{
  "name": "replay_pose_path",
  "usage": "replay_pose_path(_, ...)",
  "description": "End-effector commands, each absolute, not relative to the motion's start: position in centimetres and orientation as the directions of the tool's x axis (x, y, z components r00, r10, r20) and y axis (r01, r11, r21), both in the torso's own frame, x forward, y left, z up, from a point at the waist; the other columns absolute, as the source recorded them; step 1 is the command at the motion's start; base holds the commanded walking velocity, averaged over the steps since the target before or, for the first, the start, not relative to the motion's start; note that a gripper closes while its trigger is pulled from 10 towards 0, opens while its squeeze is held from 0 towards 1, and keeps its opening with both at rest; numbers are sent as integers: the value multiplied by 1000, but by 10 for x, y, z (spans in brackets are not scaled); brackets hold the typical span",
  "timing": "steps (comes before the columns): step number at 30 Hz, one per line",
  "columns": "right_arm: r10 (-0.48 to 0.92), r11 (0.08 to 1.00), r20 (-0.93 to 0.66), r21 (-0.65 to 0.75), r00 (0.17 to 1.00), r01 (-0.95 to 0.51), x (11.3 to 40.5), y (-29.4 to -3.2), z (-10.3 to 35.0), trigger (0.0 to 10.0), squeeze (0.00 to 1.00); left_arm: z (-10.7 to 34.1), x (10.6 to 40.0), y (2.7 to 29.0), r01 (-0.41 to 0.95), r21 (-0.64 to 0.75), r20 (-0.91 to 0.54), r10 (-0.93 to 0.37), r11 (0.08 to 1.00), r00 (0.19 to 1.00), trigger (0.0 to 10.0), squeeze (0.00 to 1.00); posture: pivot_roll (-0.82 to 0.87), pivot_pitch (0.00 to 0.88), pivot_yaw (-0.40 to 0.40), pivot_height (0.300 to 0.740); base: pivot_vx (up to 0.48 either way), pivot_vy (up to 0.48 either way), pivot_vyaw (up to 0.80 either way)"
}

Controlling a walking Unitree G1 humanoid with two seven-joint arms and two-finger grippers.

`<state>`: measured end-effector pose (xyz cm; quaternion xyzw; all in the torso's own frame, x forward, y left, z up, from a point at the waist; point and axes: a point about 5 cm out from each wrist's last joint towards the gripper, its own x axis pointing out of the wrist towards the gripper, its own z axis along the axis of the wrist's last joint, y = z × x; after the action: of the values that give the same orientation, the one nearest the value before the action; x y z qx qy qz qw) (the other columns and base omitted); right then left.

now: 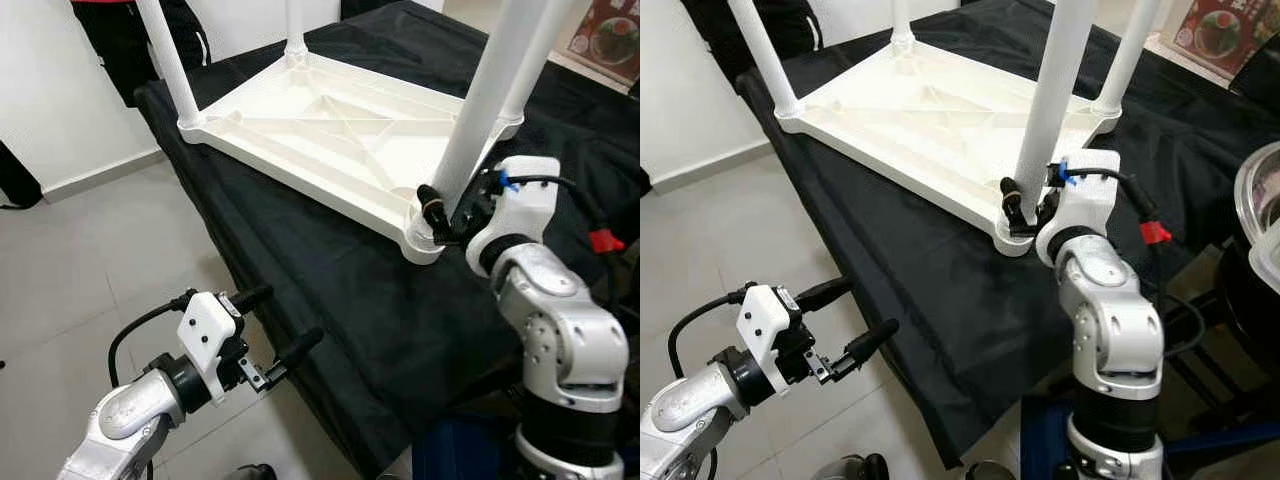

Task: Building children table

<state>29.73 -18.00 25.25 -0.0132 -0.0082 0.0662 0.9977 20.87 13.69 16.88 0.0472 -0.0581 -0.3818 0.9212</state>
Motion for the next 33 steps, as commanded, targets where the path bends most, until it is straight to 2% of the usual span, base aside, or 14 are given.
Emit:
replay_pose_path(1, 256, 966, 24, -33, 966, -255, 298, -176, 255, 10000, 1000, 165, 207, 136, 700, 130, 56, -710, 702, 702, 10000, 0, -32, 189, -18, 740, 0, 0, 0)
replay_pose_path(3, 336, 940, 34, -67, 941, -333, 298, -182, 262, 10000, 1000, 165, 207, 136, 701, 130, 55, -711, 702, 701, 10000, 0, -33, 190, -17, 740, 0, 0, 0)
replay_pose_path(6, 342, 938, 81, -84, 936, -335, 303, -200, 275, 10000, 1000, 165, 208, 136, 701, 130, 56, -711, 701, 701, 10000, 0, -36, 189, -15, 740, 0, 0, 0)
replay_pose_path(8, 342, 938, 81, -84, 936, -335, 303, -200, 275, 10000, 1000, 165, 208, 136, 701, 130, 56, -711, 701, 701, 10000, 0, -36, 189, -15, 740, 0, 0, 0)
replay_pose_path(9, 426, 904, 129, -105, 895, -415, 312, -212, 289, 10000, 0, 165, 208, 135, 703, 130, 58, -713, 699, 699, 10000, 0, -29, 189, -12, 740, 0, 0, 0)
replay_pose_path(16, 520, 851, 146, -166, 841, -498, 336, -218, 301, 10000, 0, 168, 206, 137, 701, 133, 57, -712, 700, 700, 10000, 0, -3, 195, -15, 740, 0, 0, 0)
replay_pose_path(22, 611, 790, 136, -168, 780, -590, 344, -218, 303, 10000, 0, 168, 202, 139, 698, 135, 50, -709, 703, 704, 10000, 0, 11, 206, -17, 740, 0, 0, 0)
replay_pose_path(23, 625, 780, 140, -167, 768, -604, 345, -219, 304, 4980, 0, 168, 201, 140, 697, 135, 48, -708, 704, 705, 10000, 0, 12, 208, -16, 740, 0, 0, 0)
replay_pose_path(24, 625, 780, 140, -167, 768, -604, 345, -219, 304, 4980, 0, 168, 201, 140, 697, 135, 48, -708, 704, 705, 10000, 0, 12, 208, -16, 740, 0, 0, 0)
replay_pose_path(25, 631, 774, 141, -177, 763, -608, 347, -221, 305, 0, 0, 168, 201, 140, 697, 135, 46, -707, 705, 706, 10000, 0, 12, 209, -15, 740, 0, 0, 0)
replay_pose_path(33, 674, 737, 133, -187, 727, -650, 348, -226, 307, 0, 0, 168, 201, 140, 700, 135, 41, -710, 701, 703, 10000, 0, 5, 208, -11, 740, 0, 0, 0)
